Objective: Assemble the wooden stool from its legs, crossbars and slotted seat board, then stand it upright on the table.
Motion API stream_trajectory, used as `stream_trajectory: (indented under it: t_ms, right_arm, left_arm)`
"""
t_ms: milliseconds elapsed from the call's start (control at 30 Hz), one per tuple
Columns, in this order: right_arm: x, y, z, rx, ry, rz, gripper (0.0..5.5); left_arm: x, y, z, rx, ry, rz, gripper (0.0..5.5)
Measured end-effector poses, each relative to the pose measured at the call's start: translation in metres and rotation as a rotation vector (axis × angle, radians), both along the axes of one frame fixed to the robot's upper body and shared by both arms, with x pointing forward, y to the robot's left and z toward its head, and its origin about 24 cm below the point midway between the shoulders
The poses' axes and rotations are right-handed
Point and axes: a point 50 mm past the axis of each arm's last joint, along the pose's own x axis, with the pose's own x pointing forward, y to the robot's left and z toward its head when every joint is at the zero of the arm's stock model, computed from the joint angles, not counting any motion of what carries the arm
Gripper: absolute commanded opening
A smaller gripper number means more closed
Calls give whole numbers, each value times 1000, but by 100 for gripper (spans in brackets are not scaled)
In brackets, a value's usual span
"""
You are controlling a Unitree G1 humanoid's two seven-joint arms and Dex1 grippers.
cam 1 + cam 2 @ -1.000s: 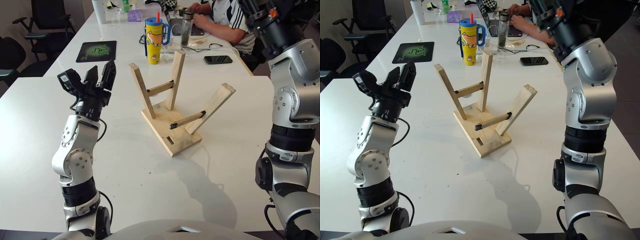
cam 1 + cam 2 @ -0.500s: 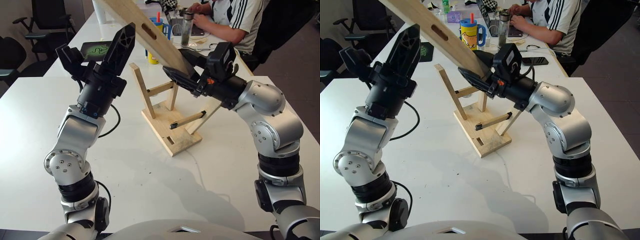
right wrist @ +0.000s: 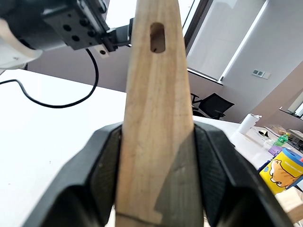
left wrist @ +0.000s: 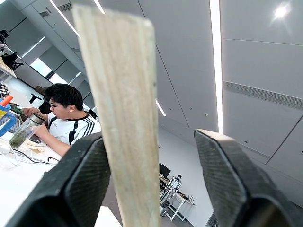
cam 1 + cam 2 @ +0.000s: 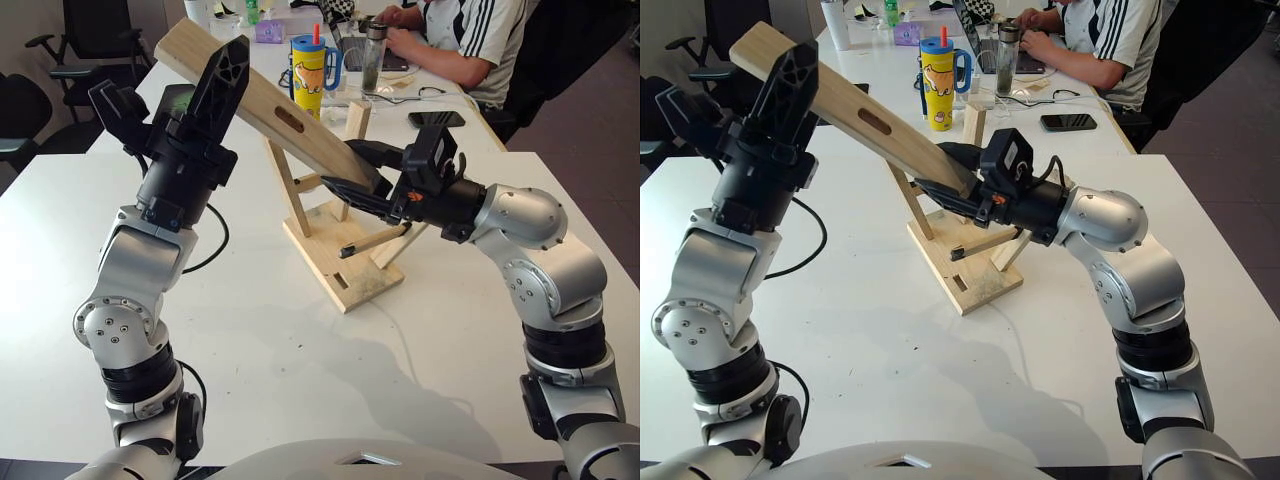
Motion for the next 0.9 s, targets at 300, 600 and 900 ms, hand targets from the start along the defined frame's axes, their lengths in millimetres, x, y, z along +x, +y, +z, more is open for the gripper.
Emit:
stream_trajectory:
  t_ms: [300,600,900]
  right_arm:
    - [-1,-2,1,-32,-37,4,206]
    - [0,-3,2,-51,-81,-16,242]
    - [5,-16,9,48,-2,-87,298]
  left_arm:
    - [3,6,0,0,8,30,127]
    - [4,6,-1,-5,11,33,107]
    - [8,20,-2,-40,27,113,104]
